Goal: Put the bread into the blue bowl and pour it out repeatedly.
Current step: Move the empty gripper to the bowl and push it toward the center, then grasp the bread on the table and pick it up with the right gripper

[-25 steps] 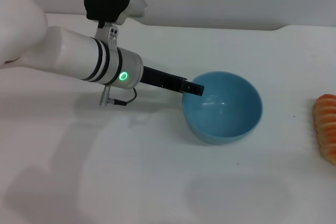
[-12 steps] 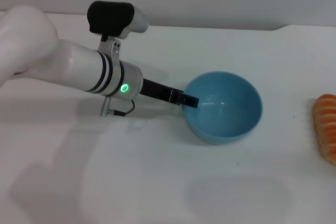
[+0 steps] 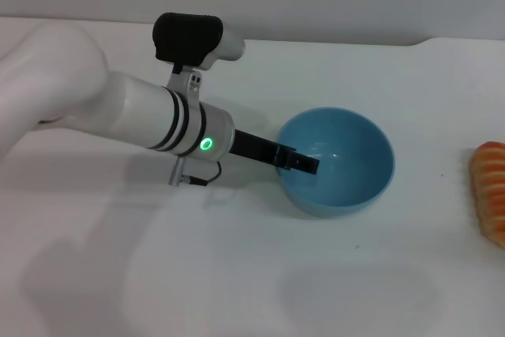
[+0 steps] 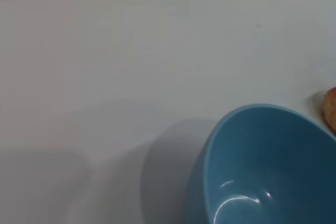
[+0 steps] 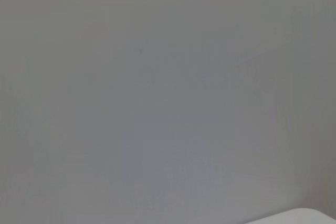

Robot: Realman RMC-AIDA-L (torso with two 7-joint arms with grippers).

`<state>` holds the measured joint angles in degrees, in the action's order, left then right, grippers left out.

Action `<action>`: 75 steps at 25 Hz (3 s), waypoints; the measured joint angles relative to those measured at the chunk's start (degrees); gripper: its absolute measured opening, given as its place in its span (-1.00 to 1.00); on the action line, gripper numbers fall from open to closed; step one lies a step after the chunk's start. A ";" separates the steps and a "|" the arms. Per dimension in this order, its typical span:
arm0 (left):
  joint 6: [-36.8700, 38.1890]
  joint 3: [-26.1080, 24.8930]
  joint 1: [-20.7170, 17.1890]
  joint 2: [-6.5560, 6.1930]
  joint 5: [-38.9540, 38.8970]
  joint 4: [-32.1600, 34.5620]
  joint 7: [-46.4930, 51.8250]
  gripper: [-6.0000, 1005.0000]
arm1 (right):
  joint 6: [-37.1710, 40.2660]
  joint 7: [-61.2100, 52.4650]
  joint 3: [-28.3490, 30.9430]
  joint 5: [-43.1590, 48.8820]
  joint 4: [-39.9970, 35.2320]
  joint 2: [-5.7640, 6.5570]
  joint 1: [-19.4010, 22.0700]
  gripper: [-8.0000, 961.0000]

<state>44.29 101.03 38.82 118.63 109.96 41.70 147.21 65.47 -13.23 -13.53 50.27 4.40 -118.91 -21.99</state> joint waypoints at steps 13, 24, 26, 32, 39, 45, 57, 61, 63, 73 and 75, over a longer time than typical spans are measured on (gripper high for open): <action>-3.54 1.92 0.49 0.10 -1.38 -1.49 0.45 0.75 | 0.00 -0.01 0.00 -0.09 -0.21 0.00 0.14 0.49; -3.97 2.86 1.13 0.11 -1.78 -3.14 0.39 0.75 | 0.00 -0.42 0.00 -0.03 -0.85 -0.02 0.54 0.48; -3.97 2.86 1.18 0.11 -1.78 -3.24 0.35 0.75 | 0.00 -0.42 0.00 0.09 -0.86 -0.02 0.50 0.48; -3.50 2.86 2.09 0.04 -1.78 -4.37 0.40 0.72 | 0.00 -0.44 0.00 0.18 -0.70 -0.03 0.53 0.47; -3.89 2.86 2.18 0.01 -1.77 -4.51 0.37 0.35 | 0.06 -0.46 0.00 0.01 -0.53 -0.08 0.77 0.47; -3.96 2.88 2.37 0.01 -1.77 -4.64 0.54 -0.24 | 0.09 -0.48 0.00 -0.04 -0.53 -0.10 0.76 0.46; -4.41 2.27 3.60 -0.36 -1.52 -4.19 0.42 -0.98 | 0.02 -0.50 -0.20 0.02 -0.53 -0.09 0.54 0.45; -6.65 2.14 5.50 -0.74 -0.51 -2.88 0.16 -0.99 | -0.11 -0.55 -0.69 1.32 -0.37 0.04 0.48 0.45; -8.46 2.10 6.67 -0.79 1.26 -2.44 0.27 -0.99 | -1.02 -0.57 -0.71 2.96 -0.30 0.11 0.15 0.45; -10.33 0.77 11.53 -0.80 10.62 -0.39 1.95 -0.99 | -7.01 -10.78 -0.70 14.01 -4.73 0.53 -2.24 0.44; -7.44 -1.65 12.39 -0.79 14.77 -0.45 3.59 -0.99 | -8.22 -16.24 -0.69 18.93 -7.64 0.52 -2.62 0.43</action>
<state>36.86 99.38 51.21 117.84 124.73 41.25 150.80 57.26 -29.47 -14.22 69.19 -3.24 -118.39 -24.61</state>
